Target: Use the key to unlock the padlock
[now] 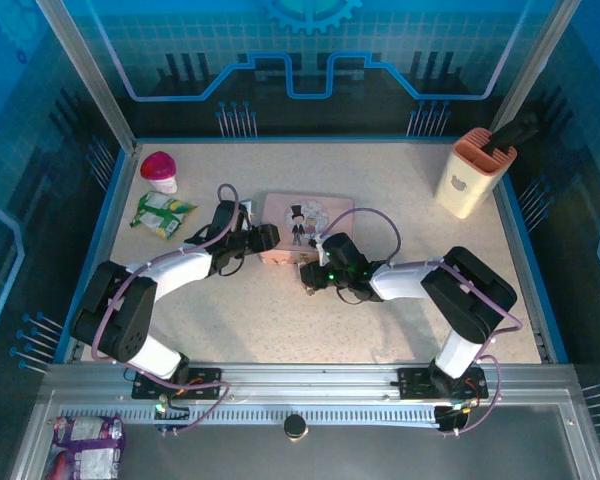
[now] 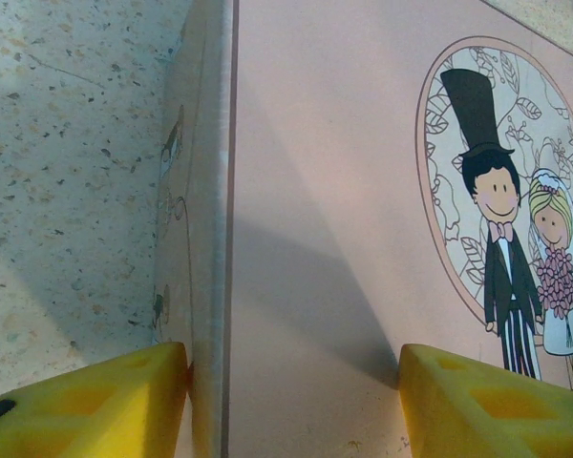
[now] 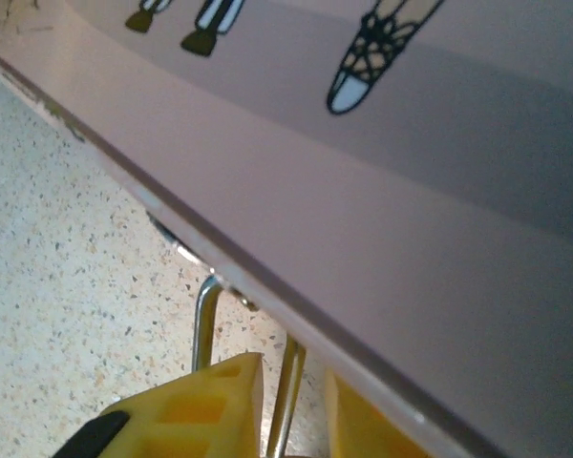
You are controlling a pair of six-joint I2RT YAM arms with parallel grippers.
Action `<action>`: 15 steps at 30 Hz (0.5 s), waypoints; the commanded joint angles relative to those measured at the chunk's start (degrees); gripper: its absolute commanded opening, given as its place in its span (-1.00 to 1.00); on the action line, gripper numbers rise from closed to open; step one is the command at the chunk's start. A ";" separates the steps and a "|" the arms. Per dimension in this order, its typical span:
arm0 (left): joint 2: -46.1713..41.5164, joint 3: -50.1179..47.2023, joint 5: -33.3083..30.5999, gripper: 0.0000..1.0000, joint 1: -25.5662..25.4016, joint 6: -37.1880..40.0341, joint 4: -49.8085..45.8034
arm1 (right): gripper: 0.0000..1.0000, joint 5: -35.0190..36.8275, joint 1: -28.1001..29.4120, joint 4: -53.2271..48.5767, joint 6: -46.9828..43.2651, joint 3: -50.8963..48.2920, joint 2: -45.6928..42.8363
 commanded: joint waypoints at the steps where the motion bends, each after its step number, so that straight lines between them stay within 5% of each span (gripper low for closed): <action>1: -0.29 -2.02 0.11 0.19 -1.77 -1.19 -3.74 | -0.63 1.53 -0.20 2.77 2.68 -0.38 -0.10; 15: -4.39 -7.00 -7.94 0.18 -5.50 -8.54 1.09 | -0.93 11.94 3.85 15.45 16.51 -8.04 -2.35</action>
